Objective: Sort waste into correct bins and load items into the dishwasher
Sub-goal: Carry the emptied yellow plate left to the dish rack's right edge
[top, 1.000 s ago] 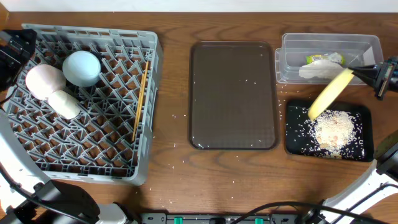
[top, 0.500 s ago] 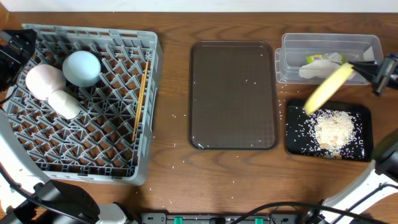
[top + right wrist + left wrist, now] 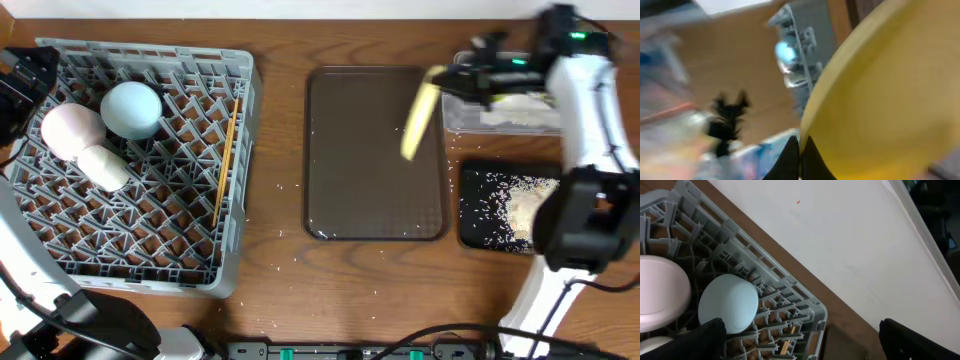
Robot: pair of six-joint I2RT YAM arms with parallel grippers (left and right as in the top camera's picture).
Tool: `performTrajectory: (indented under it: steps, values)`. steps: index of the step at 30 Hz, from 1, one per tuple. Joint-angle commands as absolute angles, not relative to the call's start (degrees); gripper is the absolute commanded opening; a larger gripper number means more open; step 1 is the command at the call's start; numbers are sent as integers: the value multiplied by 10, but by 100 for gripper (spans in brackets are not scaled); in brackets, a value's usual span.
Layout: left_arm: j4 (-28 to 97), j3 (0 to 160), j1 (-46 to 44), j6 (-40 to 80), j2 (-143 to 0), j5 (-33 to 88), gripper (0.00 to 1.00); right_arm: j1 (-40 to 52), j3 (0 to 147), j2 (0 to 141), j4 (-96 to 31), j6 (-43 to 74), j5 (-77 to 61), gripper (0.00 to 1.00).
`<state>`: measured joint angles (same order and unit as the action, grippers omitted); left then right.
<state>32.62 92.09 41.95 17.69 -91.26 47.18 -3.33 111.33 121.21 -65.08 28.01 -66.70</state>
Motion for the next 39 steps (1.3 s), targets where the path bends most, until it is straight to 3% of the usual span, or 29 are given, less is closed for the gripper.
performTrajectory:
  steps: [1, 9, 13, 19, 30, 39]
  values:
    - [325, 921, 421, 165, -901, 469, 99, 31, 1115, 1192, -581, 353, -613, 1]
    - [325, 921, 421, 165, -901, 469, 98, 185, 1115, 1192, -207, 441, -607, 1]
    - [325, 921, 421, 165, -901, 469, 98, 241, 1115, 1192, -90, 446, -537, 1]
    - [325, 921, 421, 165, -901, 469, 98, 300, 1115, 1196, -72, 430, -414, 1]
    - [325, 921, 421, 165, -901, 469, 98, 363, 1115, 1259, 34, 385, -530, 1]
    - [325, 921, 421, 165, -901, 469, 99, 397, 1115, 1292, 32, 387, -493, 1]
